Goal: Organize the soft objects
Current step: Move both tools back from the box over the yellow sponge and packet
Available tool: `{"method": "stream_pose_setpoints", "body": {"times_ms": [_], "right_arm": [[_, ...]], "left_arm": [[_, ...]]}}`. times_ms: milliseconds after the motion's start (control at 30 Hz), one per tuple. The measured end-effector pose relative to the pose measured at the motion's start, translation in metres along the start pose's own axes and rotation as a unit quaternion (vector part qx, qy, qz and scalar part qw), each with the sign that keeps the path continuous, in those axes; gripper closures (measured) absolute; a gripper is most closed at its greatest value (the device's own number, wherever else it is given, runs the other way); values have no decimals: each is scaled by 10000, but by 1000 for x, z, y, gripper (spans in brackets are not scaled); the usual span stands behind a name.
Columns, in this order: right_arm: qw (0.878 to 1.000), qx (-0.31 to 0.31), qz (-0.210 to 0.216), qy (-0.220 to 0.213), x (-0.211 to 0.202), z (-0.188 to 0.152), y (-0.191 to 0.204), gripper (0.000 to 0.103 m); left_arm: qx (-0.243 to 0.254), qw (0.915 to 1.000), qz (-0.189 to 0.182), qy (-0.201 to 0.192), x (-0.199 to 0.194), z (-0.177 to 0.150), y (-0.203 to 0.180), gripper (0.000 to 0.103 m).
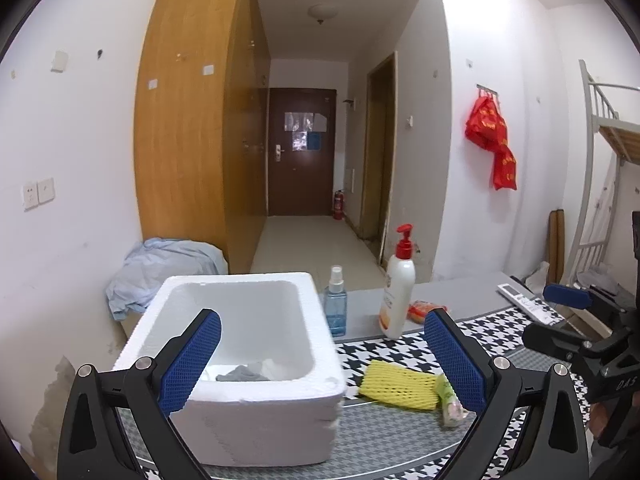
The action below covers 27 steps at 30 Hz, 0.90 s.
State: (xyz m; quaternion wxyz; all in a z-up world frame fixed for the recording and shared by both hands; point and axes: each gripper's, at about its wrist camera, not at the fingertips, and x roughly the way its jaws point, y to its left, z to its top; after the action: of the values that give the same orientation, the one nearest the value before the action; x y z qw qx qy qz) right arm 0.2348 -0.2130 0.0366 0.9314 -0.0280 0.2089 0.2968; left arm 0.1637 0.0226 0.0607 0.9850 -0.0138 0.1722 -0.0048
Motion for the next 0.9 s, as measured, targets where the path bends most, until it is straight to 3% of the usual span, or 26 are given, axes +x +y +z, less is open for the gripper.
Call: {"method": "stream_pose_setpoints", "body": {"times_ms": [900], "right_arm": [[9992,255,-301,54,-24,-25,-28,1]], "left_arm": [[135,9987,-432,228,12,-15,-45,1]]}}
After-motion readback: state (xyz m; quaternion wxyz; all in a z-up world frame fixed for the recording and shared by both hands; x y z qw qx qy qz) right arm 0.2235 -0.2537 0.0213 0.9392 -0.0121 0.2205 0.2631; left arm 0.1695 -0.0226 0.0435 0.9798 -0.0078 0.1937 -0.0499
